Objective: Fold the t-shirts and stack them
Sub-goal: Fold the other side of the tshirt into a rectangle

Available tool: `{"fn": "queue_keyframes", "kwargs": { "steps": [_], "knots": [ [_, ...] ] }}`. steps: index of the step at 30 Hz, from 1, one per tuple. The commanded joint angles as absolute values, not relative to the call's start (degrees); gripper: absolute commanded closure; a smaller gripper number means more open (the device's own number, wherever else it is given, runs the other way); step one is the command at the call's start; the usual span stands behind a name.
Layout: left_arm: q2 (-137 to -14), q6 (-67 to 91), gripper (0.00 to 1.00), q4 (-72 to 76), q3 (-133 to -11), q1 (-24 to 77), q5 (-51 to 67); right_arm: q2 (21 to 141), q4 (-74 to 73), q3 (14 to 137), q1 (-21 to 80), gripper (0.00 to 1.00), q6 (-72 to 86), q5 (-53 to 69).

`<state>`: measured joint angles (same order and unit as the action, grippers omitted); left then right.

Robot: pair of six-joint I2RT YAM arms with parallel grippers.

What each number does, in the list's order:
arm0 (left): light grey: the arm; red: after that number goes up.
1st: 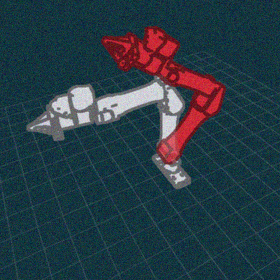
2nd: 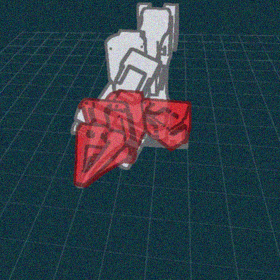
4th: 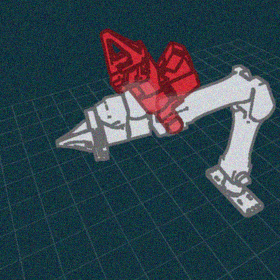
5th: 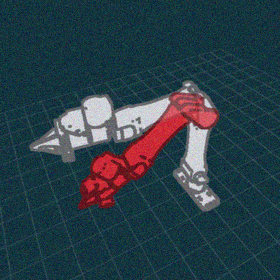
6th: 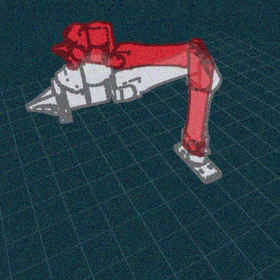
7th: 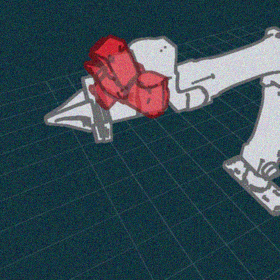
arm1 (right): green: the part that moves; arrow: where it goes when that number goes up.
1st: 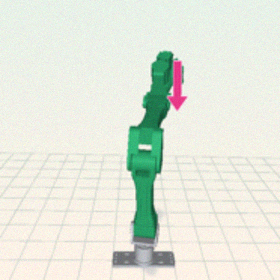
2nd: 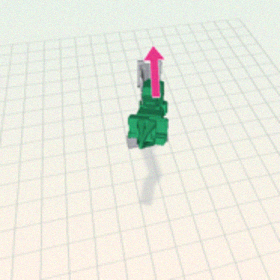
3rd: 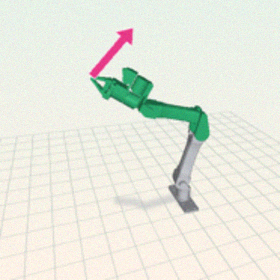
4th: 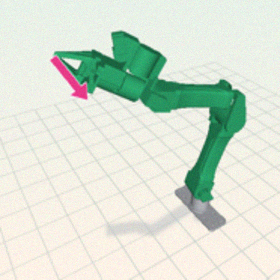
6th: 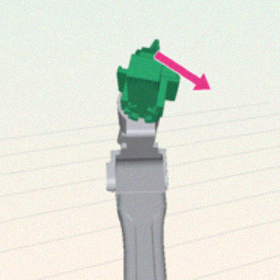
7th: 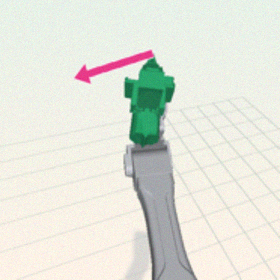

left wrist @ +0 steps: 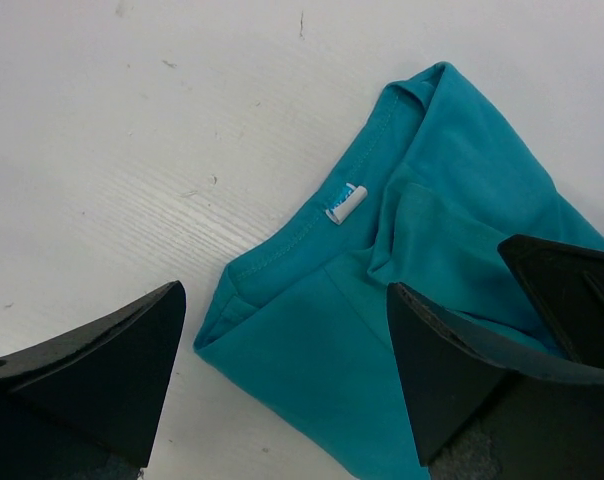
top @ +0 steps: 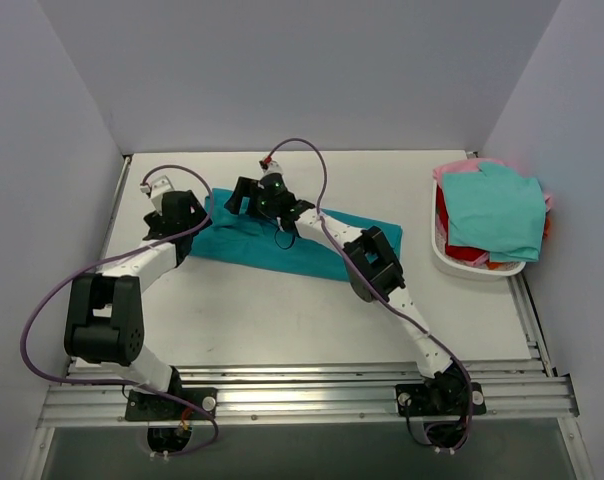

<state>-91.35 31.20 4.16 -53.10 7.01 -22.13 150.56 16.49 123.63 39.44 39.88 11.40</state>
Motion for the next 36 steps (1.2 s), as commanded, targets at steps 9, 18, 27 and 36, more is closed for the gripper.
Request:
{"fn": "queue_keyframes", "kwargs": {
  "steps": [9,18,27,36],
  "knots": [
    [-91.05,32.52,0.10,9.67,-51.15,6.42,-20.65,143.79,16.17,121.47,38.76,0.10,35.60,3.34],
    [-91.14,32.43,0.10,10.20,-50.98,6.42,-20.13,146.07,16.52,123.05,38.50,0.10,36.82,3.95],
    [-91.67,32.43,0.11,10.37,-51.15,6.42,-19.86,147.22,17.67,122.52,38.93,0.12,38.49,5.71],
    [-91.76,32.61,0.11,10.63,-51.06,6.33,-19.86,145.90,18.81,119.19,40.96,0.16,39.11,6.06]
  ]
}}
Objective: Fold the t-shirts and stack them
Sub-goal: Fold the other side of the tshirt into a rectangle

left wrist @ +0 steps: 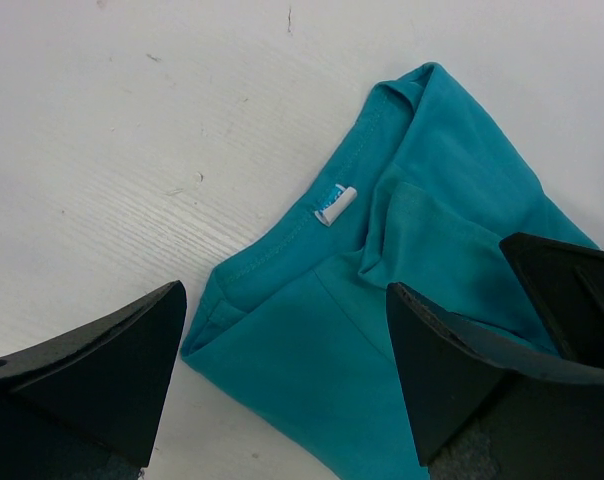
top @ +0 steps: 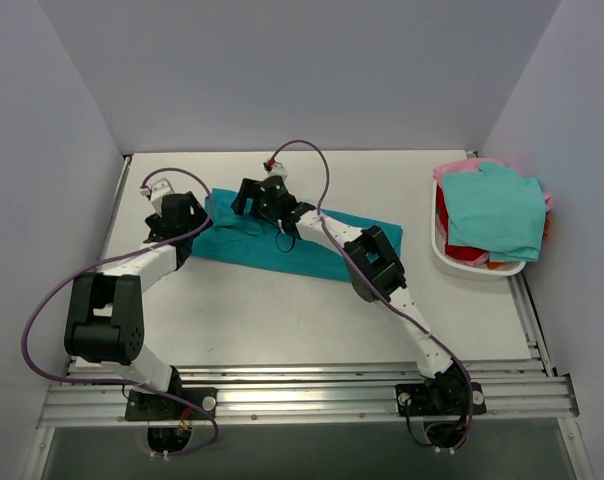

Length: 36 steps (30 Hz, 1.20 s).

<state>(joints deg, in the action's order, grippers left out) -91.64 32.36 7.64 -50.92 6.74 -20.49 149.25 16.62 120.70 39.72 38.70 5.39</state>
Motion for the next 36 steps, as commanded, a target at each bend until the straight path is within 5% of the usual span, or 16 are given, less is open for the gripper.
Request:
{"fn": "queue_keyframes", "kwargs": {
  "steps": [1,9,12,16,22,36],
  "knots": [
    [-91.76,32.61,0.11,10.63,-50.98,6.33,-19.86,145.64,19.07,118.57,41.13,0.17,39.29,6.06],
    [-91.58,32.70,0.11,10.99,-50.63,6.33,-19.78,143.97,20.65,114.43,41.66,0.32,39.29,6.15],
    [-91.49,32.70,0.11,11.08,-50.45,6.33,-19.78,143.88,20.74,114.17,41.66,0.45,39.11,6.24],
    [-91.32,32.70,0.11,11.34,-50.36,6.33,-19.86,144.05,20.22,114.08,41.66,0.78,38.85,6.50],
    [-91.23,32.70,0.10,11.42,-50.19,6.42,-19.86,143.18,20.04,112.59,41.48,0.95,38.58,6.07],
    [-91.05,32.78,0.11,12.13,-49.57,6.33,-19.95,138.53,21.53,108.81,41.84,1.00,37.44,5.28]
  ]
}}
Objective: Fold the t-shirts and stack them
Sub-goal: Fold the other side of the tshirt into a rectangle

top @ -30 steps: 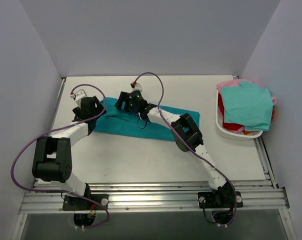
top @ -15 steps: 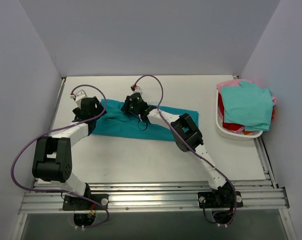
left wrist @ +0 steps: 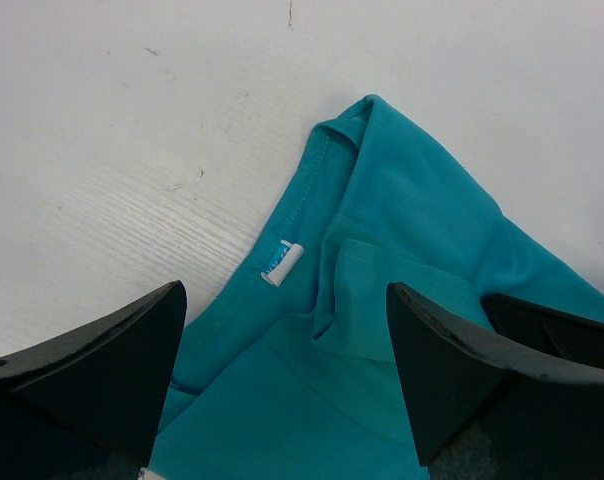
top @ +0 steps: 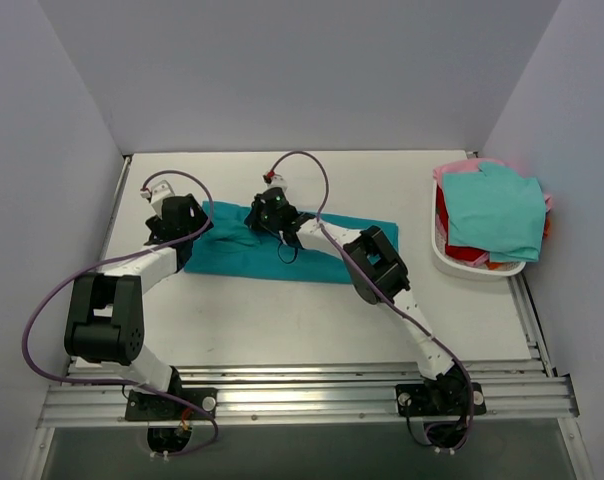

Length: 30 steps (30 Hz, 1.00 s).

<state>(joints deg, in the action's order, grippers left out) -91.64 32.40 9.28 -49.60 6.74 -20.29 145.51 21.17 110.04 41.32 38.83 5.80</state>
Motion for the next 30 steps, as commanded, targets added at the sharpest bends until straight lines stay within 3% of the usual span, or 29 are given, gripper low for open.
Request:
{"fn": "queue_keyframes", "kwargs": {
  "steps": [1,18,19,22,23,30],
  "knots": [
    [-90.97,32.87,0.11,12.13,-49.57,6.33,-19.95,137.65,21.79,107.59,41.92,1.00,37.18,5.19],
    [-91.75,32.78,0.11,11.17,-50.53,6.33,-20.56,128.67,21.11,100.11,44.56,1.00,34.63,2.20],
    [-92.45,32.70,0.11,10.38,-52.71,6.33,-20.83,128.41,20.57,99.93,44.91,0.95,34.63,1.94],
    [-96.67,30.86,0.10,7.48,-57.55,6.33,-20.57,126.66,20.48,96.95,45.53,0.47,34.72,0.80],
    [-97.98,30.41,0.10,5.30,-61.57,6.33,-20.22,125.61,20.39,96.07,45.61,0.36,34.72,0.18],
    [-107.65,29.71,0.11,2.12,-73.63,6.24,-16.00,121.21,20.92,89.92,45.35,0.36,33.05,-2.28]
  ]
}}
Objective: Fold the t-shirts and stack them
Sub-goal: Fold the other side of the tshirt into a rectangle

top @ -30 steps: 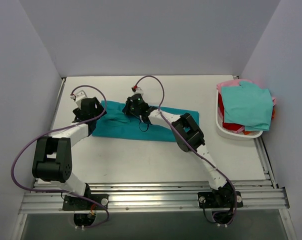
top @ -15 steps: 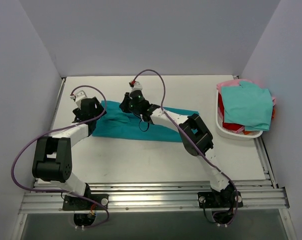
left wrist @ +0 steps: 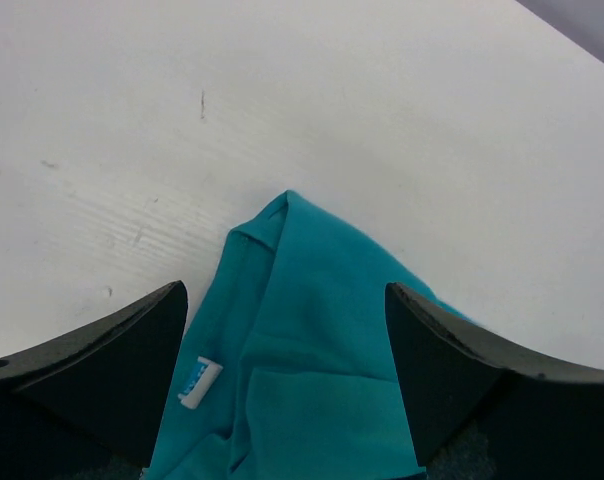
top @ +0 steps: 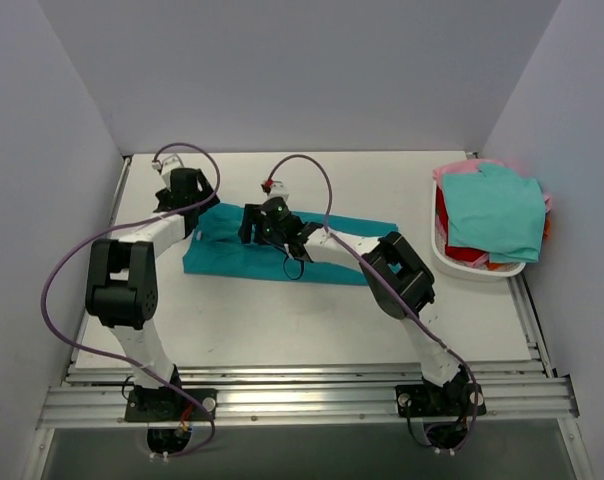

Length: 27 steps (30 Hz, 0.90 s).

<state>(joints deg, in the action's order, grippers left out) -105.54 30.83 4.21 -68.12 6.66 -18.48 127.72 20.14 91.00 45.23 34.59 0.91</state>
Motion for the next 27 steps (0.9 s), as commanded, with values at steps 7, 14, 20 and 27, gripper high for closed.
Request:
{"fn": "queue_keyframes", "kwargs": {
  "steps": [7,14,20,27],
  "knots": [
    [-108.90,31.20,0.17,0.61,-74.02,5.71,-12.66,117.16,22.50,85.17,42.89,0.38,32.96,-1.94],
    [-108.02,34.27,0.25,2.02,-70.84,5.62,-8.62,116.63,23.73,83.23,41.13,0.40,33.84,-0.88],
    [-105.83,36.12,0.32,2.98,-67.33,5.62,-6.24,116.54,24.34,81.92,40.25,0.41,34.28,-0.79],
    [-105.64,35.86,0.36,3.52,-65.48,5.71,-6.33,117.42,25.05,81.39,39.90,0.42,34.89,-0.62]
  ]
}}
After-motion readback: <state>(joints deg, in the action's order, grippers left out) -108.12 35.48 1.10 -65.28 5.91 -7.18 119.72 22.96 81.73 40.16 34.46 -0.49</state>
